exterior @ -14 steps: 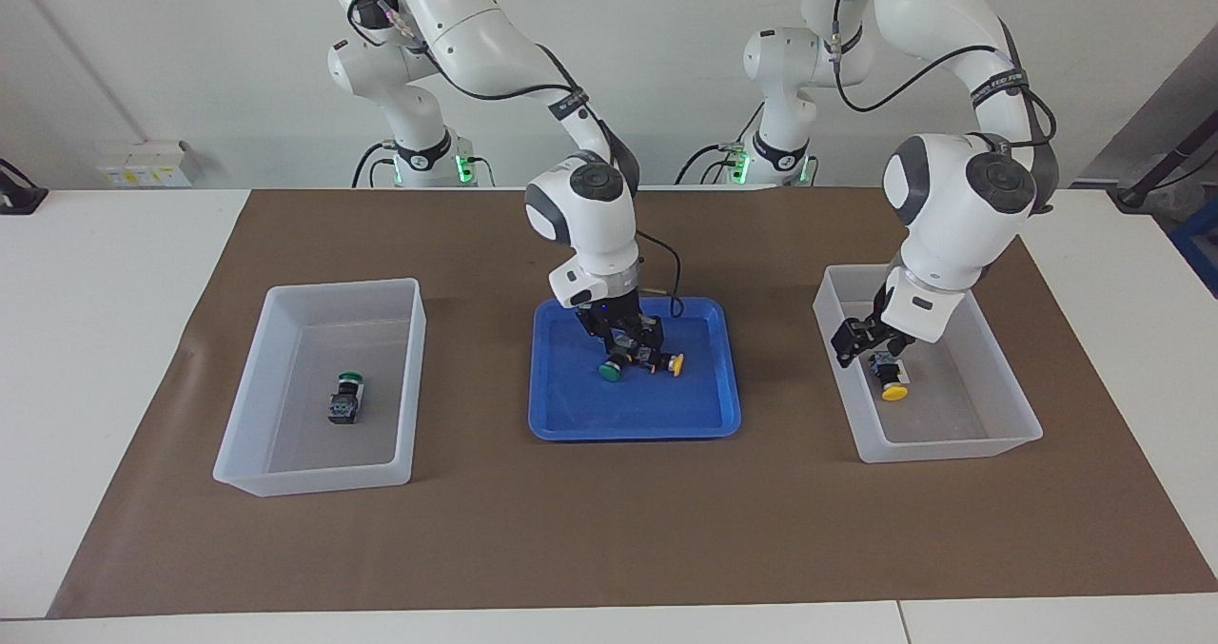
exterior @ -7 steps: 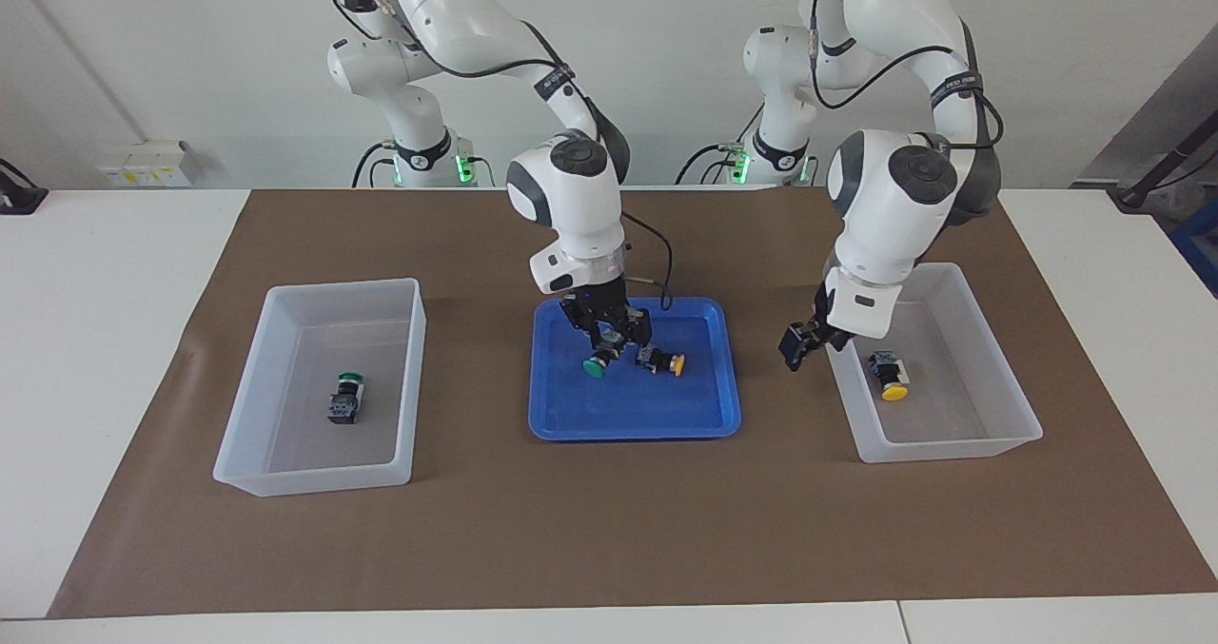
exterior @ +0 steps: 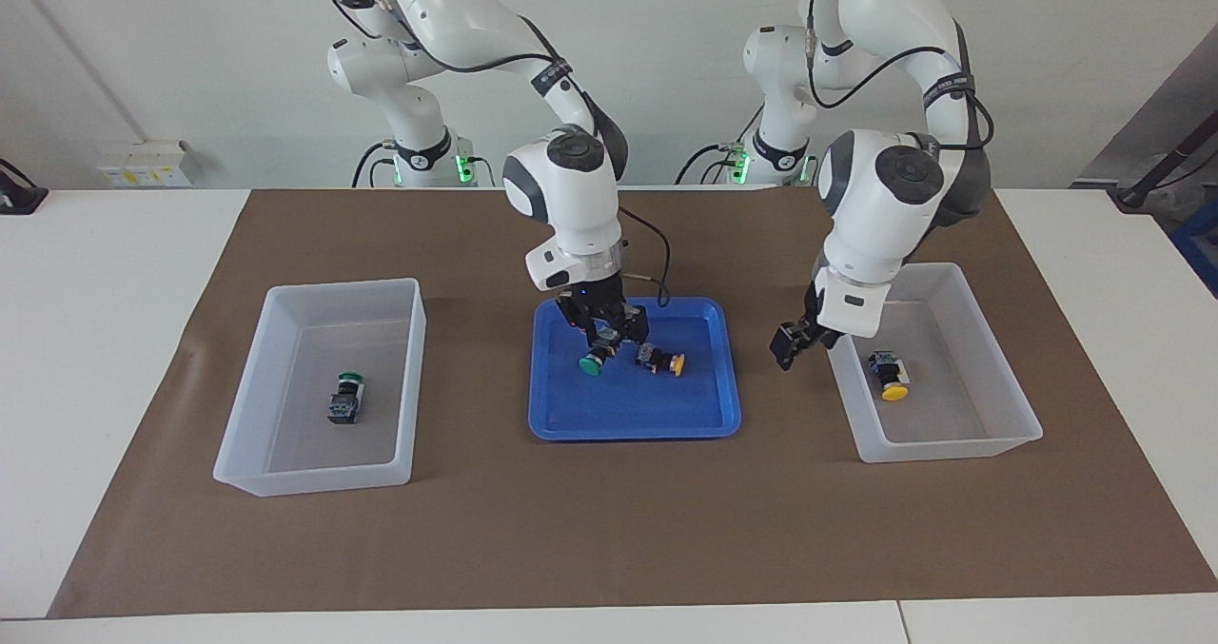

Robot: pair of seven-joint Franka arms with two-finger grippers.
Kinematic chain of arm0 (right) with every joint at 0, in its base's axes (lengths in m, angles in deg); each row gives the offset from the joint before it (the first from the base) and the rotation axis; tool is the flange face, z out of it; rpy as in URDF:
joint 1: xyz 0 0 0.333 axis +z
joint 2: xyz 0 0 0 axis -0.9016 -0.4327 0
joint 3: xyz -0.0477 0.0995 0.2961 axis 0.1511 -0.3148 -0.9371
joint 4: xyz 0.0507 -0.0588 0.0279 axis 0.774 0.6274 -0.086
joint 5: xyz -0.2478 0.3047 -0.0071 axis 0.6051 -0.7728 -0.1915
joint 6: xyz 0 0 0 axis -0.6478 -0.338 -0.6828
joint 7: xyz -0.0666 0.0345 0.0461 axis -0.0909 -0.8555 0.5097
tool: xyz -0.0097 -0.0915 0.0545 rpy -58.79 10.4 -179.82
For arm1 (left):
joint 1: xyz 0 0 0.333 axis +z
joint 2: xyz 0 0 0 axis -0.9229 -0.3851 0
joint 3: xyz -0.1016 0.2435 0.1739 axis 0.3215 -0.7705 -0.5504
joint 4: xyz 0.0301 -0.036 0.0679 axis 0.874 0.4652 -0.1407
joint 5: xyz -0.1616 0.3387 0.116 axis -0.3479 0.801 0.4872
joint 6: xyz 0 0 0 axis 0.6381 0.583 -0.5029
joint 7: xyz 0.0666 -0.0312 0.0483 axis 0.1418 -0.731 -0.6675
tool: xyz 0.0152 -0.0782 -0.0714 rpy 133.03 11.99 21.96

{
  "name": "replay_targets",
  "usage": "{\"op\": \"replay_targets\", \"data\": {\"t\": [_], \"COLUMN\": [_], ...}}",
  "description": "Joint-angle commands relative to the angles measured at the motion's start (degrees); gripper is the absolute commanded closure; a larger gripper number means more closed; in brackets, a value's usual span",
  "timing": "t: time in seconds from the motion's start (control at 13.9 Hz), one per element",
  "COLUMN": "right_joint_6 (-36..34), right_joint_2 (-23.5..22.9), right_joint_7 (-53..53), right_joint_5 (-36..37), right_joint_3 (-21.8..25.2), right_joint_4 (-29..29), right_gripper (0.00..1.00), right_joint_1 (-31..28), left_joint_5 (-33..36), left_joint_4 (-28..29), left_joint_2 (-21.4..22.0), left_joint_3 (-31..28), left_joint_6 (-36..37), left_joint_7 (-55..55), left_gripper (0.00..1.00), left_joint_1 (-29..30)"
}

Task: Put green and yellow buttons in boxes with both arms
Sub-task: 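Carry the green button to its bin while the left gripper reaches the tray, then release the green button with the right gripper while the left gripper grasps yellow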

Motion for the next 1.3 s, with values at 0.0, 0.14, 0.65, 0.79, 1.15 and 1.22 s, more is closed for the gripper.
{"op": "replay_targets", "data": {"t": [0.0,0.14,0.65,0.79,1.15,1.22], "right_joint_6": [-0.7,-0.7,7.1,12.1,18.0,17.8], "right_joint_2": [1.8,2.2,0.8,-0.4,-2.4,-2.5], "right_joint_7": [-14.3,-24.0,-42.6,-42.6,-45.2,-45.1], "right_joint_5": [1.3,0.7,0.3,0.3,0.3,0.3], "right_joint_3": [-0.6,-0.6,-0.6,-0.6,-0.6,-0.6], "right_joint_4": [0.5,0.5,8.6,11.3,13.8,13.6], "right_gripper": [1.0,1.0,1.0,1.0,0.11,0.0], "right_joint_1": [-7.9,-12.6,-25.1,-25.3,-26.7,-26.5], "left_joint_5": [-0.3,0.2,6.7,7.0,7.1,7.2], "left_joint_4": [2.6,2.7,2.9,2.9,4.9,4.9], "left_joint_2": [1.8,1.1,-4.8,-5.6,-5.9,-6.1], "left_joint_3": [-1.1,-1.1,-1.1,-1.1,-1.2,-1.2], "left_joint_6": [-2.7,-3.6,-7.7,-9.3,-13.6,-13.7], "left_joint_7": [-12.6,-19.3,-35.5,-36.8,-40.4,-40.4], "left_gripper": [0.12,0.12,0.12,0.12,0.12,0.12], "left_joint_1": [-2.6,-4.9,-9.6,-9.6,-10.7,-10.8]}}
